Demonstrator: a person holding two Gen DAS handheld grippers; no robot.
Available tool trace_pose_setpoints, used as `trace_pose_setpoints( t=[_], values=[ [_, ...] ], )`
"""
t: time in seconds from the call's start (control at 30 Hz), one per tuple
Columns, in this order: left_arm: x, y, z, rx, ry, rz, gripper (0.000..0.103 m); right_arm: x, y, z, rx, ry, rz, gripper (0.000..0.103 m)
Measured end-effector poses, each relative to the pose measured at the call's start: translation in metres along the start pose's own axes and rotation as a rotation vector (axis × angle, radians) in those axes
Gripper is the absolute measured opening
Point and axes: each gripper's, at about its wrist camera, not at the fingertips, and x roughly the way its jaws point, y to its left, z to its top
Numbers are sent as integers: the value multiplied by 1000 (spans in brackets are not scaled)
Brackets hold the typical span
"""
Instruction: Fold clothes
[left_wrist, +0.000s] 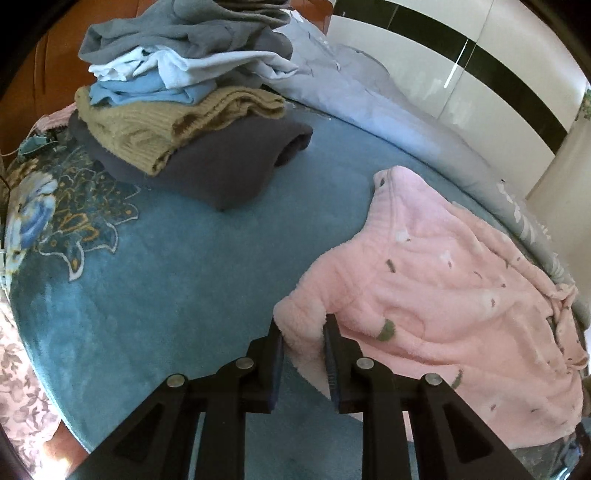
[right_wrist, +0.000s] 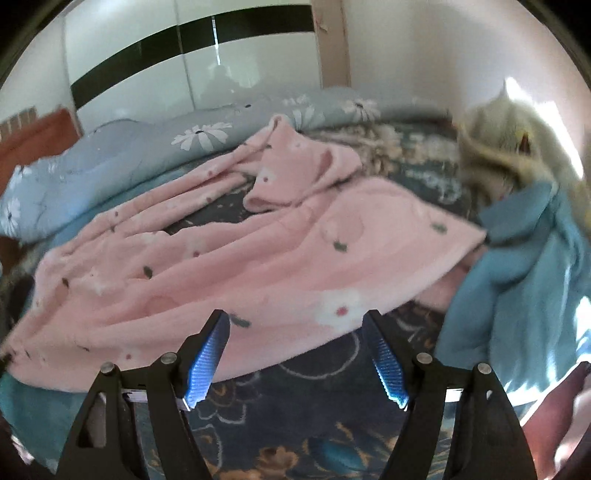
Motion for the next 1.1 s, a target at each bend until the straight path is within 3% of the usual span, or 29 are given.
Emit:
trace_pose_setpoints(
  t=[0.17,0.43,0.7,0.83,0.9,0.97,1.1],
  values=[
    [1,-1,0,-8,18,8,25,0,8,5,-32,-19,-23,76],
    [3,-6,-6,5,57,38,31,-13,9,9,-102,-70,-161,76],
    [-1,0,-12,-31,90,18,37,-15,5,9,-118,-77,-161,76],
    [-9,7,-13,-62,86,-44,42,-5,-2,5,-89,-26,-26,76],
    [-11,11,-13,-73,78,-78,51,8,-20,2,19,28,127,76],
    [-7,12,-14,-84,89,-112,53,24,-46,0,174,75,233,76],
    [3,11,-16,-104,108,-148,55,52,-87,1,382,104,257,76]
  ],
)
